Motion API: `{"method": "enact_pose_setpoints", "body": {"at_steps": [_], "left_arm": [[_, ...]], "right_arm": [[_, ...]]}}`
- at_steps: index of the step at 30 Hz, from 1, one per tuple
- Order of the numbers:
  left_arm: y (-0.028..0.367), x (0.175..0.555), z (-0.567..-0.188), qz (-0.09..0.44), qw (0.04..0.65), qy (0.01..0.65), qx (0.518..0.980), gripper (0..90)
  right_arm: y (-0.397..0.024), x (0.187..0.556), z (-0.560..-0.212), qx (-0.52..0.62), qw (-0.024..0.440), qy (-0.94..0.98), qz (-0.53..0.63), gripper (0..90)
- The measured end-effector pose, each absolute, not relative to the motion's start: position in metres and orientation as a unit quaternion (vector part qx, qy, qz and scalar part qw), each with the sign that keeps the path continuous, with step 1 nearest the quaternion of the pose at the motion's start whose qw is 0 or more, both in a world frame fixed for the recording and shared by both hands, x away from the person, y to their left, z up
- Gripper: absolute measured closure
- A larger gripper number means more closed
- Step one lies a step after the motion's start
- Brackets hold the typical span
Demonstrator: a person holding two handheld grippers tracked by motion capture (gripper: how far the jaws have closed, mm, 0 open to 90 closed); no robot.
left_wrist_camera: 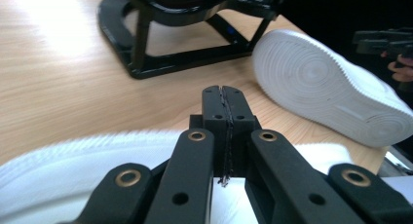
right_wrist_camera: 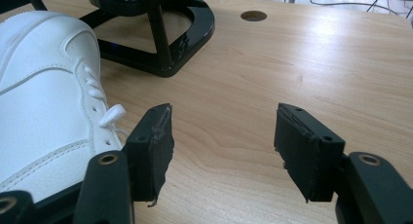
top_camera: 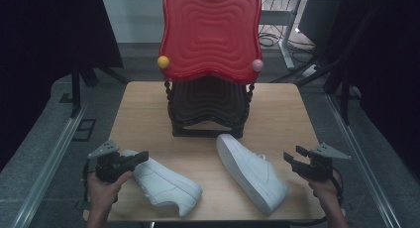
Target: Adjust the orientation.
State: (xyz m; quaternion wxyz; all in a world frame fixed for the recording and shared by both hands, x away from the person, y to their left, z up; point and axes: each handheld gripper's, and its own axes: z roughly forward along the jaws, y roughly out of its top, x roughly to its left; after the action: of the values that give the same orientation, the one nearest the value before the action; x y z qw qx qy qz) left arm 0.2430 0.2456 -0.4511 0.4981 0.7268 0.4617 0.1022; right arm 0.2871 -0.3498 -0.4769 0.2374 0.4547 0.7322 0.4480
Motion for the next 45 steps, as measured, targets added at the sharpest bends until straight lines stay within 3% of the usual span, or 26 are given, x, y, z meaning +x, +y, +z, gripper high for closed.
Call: {"method": "enact_pose_setpoints", "body": {"at_steps": [7, 16, 28, 34, 35, 38, 45], "left_arm": [[0.275, 0.209, -0.468, 0.104, 0.482, 0.490, 0.719, 89.6], [0.266, 0.196, -0.486, 0.093, 0.465, 0.483, 0.736, 89.6], [0.248, 0.230, -0.473, 0.074, 0.486, 0.465, 0.736, 89.4], [0.223, 0.278, -0.461, 0.068, 0.474, 0.458, 0.749, 89.4], [0.208, 0.295, -0.467, 0.068, 0.445, 0.452, 0.770, 89.3], [0.197, 0.313, -0.478, 0.048, 0.444, 0.454, 0.771, 89.4], [0.198, 0.304, -0.462, 0.060, 0.474, 0.449, 0.755, 89.2]], "right_arm": [[-0.346, 0.290, -0.478, 0.461, 0.240, 0.731, 0.442, 38.4], [-0.340, 0.291, -0.480, 0.463, 0.237, 0.734, 0.436, 38.6], [-0.349, 0.291, -0.485, 0.481, 0.240, 0.725, 0.431, 38.6], [-0.352, 0.291, -0.487, 0.485, 0.242, 0.723, 0.428, 38.6], [-0.354, 0.291, -0.488, 0.487, 0.242, 0.723, 0.427, 38.6], [-0.355, 0.290, -0.490, 0.489, 0.241, 0.723, 0.425, 38.6], [-0.360, 0.287, -0.492, 0.495, 0.242, 0.719, 0.423, 38.6]]}}
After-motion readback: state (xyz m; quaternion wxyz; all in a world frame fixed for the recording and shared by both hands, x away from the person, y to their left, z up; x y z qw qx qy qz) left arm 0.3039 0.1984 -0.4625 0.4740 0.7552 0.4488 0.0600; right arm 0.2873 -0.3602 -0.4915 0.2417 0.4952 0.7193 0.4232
